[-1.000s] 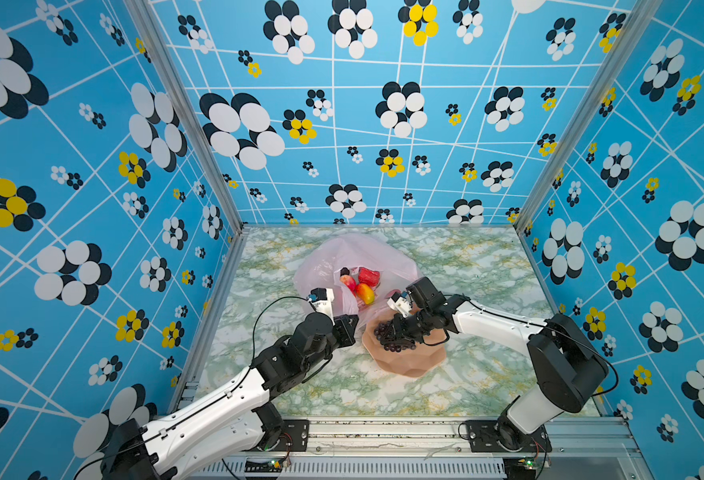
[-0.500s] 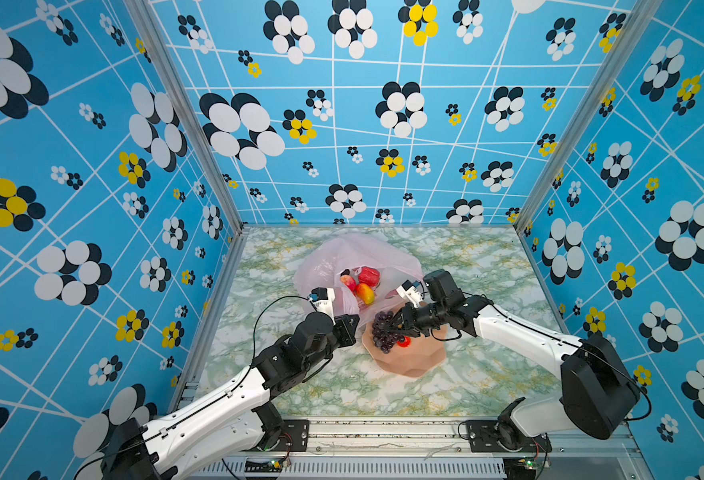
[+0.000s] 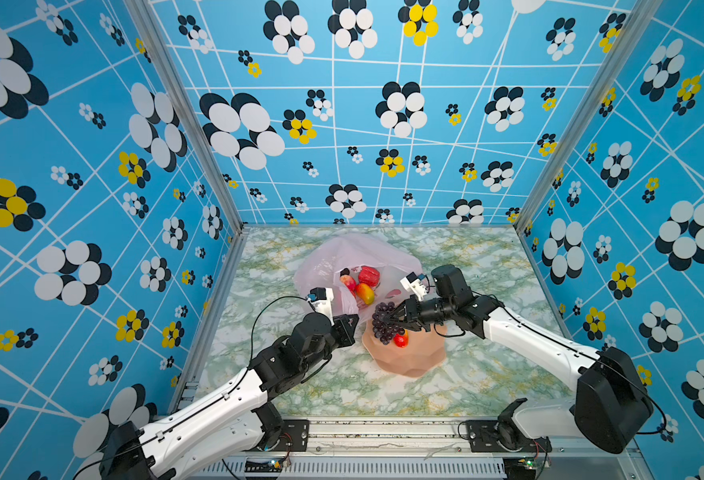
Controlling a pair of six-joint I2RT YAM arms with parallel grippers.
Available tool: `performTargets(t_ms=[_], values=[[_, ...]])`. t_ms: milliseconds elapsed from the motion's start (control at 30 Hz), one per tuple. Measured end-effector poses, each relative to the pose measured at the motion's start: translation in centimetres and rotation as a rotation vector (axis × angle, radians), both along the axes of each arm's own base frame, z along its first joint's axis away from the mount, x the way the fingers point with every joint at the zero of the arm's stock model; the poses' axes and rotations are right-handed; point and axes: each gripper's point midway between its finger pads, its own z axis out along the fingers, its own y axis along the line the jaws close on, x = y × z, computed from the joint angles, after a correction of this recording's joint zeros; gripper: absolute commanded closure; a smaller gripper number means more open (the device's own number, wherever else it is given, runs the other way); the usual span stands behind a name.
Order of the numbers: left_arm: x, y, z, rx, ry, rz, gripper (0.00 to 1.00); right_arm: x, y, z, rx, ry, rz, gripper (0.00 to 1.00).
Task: Place the fruits into the plastic bag
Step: 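Carry the grapes into the pink bag with the right gripper and release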
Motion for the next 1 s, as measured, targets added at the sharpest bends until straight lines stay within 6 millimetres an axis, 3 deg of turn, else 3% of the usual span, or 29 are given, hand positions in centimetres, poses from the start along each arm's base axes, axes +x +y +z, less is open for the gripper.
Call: performTargets(t_ms=[367, 500, 600, 867, 1000], values=[[0.0, 0.0, 0.0, 0.000, 0.001, -0.002, 1.00, 1.7, 1.1, 7.5, 0.109, -0.121, -0.015, 0.79], [0.0, 0.0, 0.0, 0.000, 0.000, -0.002, 1.00, 2.7, 1.9, 9.1, 0.134, -0.146, -0.009, 0.79], [0.0, -0.1, 0.2, 0.000, -0.004, -0.003, 1.00, 3.7, 2.6, 8.7, 0.132, -0.133, -0.002, 0.79], [0.2, -0.2, 1.4, -0.007, -0.033, -0.005, 1.00, 6.5, 4.4, 3.4, 0.068, -0.024, -0.001, 0.80], [0.4, -0.5, 1.9, -0.003, -0.042, -0.010, 1.00, 8.8, 5.3, 2.4, 0.059, -0.008, -0.014, 0.80]])
